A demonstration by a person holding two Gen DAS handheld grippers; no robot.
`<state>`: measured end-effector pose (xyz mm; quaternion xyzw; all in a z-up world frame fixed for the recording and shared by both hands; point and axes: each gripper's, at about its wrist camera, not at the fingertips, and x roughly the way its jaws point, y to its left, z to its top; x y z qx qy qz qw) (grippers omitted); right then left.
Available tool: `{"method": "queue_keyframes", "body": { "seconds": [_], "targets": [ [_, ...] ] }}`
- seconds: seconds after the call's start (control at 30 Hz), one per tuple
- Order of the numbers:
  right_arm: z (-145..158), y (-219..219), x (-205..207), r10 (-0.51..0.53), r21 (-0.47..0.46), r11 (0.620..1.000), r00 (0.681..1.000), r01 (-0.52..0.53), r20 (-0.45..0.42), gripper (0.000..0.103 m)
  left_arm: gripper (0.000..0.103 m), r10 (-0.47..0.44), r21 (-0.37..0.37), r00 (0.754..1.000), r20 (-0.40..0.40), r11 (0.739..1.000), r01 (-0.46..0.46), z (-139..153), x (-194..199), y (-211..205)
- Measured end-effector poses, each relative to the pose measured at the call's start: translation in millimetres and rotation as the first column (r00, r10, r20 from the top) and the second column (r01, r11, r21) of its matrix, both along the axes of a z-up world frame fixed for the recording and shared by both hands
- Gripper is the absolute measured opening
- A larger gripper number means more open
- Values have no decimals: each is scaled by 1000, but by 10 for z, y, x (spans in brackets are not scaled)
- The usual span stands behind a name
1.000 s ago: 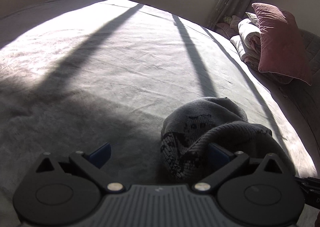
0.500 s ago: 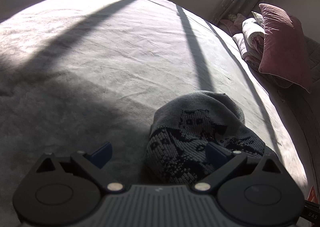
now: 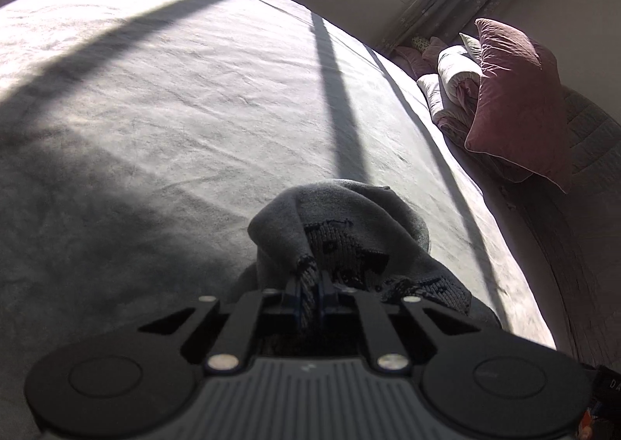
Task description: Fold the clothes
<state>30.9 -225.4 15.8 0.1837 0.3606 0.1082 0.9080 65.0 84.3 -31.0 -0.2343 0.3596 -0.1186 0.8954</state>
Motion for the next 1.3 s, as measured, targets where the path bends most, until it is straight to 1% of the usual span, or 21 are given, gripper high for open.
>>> {"method": "queue_keyframes", "body": {
  "seconds": [0.1, 0.17, 0.2, 0.27, 0.4, 0.53, 0.57, 0.63, 0.67, 0.7, 0.73, 0.77, 0.8, 0.83, 0.9, 0.97, 1.03, 1.07, 1.1, 1.2, 1.3],
  "targets": [
    [40, 55, 19, 18, 28, 999, 1000, -19, 15, 65, 7, -98, 10, 991, 88, 995, 98, 110, -102, -176],
    [56, 99, 35, 33, 55, 998, 999, -34, 21, 65, 7, -201, 23, 970, 136, 980, 200, 170, -201, -313],
    [62, 121, 45, 41, 69, 997, 999, -43, 23, 65, 7, -237, 32, 960, 151, 972, 234, 187, -245, -356],
    [72, 166, 65, 58, 99, 993, 998, -60, 26, 65, 7, -327, 57, 927, 184, 945, 322, 206, -348, -479],
    [36, 261, 120, 106, 186, 977, 994, -107, 14, 65, 7, -428, 78, 885, 185, 904, 421, 145, -494, -647],
    [-60, 407, 189, 157, 264, 953, 988, -147, -17, 65, 7, -478, 108, 858, 186, 878, 466, 91, -577, -745],
    [-86, 458, 208, 161, 264, 953, 986, -148, -30, 65, 7, -486, 116, 853, 189, 874, 472, 88, -591, -758],
    [-123, 549, 234, 158, 231, 962, 986, -143, -50, 63, 7, -492, 133, 849, 195, 871, 474, 90, -609, -743],
    [-136, 580, 247, 156, 211, 967, 986, -141, -56, 48, 8, -491, 134, 848, 198, 871, 473, 97, -612, -718],
    [-153, 598, 261, 150, 191, 972, 986, -135, -65, 36, 9, -487, 132, 851, 198, 873, 469, 105, -610, -687],
    [-171, 610, 276, 144, 175, 976, 987, -129, -75, 18, 10, -481, 128, 854, 198, 876, 464, 112, -606, -657],
    [-192, 595, 293, 134, 172, 978, 987, -118, -85, 16, 15, -478, 120, 856, 195, 878, 463, 122, -597, -618],
    [-212, 578, 308, 123, 167, 980, 988, -106, -96, 15, 23, -475, 110, 859, 190, 880, 463, 132, -587, -577],
    [-227, 553, 315, 107, 159, 983, 988, -89, -109, 14, 27, -475, 93, 859, 190, 880, 466, 152, -586, -531],
    [-235, 506, 296, 92, 152, 986, 989, -74, -116, 13, 47, -476, 61, 857, 197, 878, 474, 200, -601, -438],
    [-230, 454, 265, 83, 154, 986, 990, -65, -117, 13, 55, -484, 45, 849, 212, 873, 486, 263, -643, -351],
    [-215, 392, 237, 73, 151, 987, 991, -55, -112, 12, 64, -484, 55, 845, 228, 873, 485, 321, -681, -292],
    [-207, 351, 224, 62, 146, 988, 992, -45, -111, 12, 75, -478, 67, 846, 236, 877, 476, 350, -703, -266],
    [-200, 309, 211, 51, 141, 989, 993, -35, -109, 12, 82, -470, 74, 849, 240, 881, 467, 361, -704, -252],
    [-196, 144, 185, 12, 138, 990, 994, 3, -112, 11, 83, -446, 90, 860, 248, 894, 438, 378, -691, -217],
    [-213, -12, 153, -24, 133, 990, 992, 40, -120, 11, 83, -392, 45, 899, 195, 919, 391, 276, -557, -197]
  ]
}}
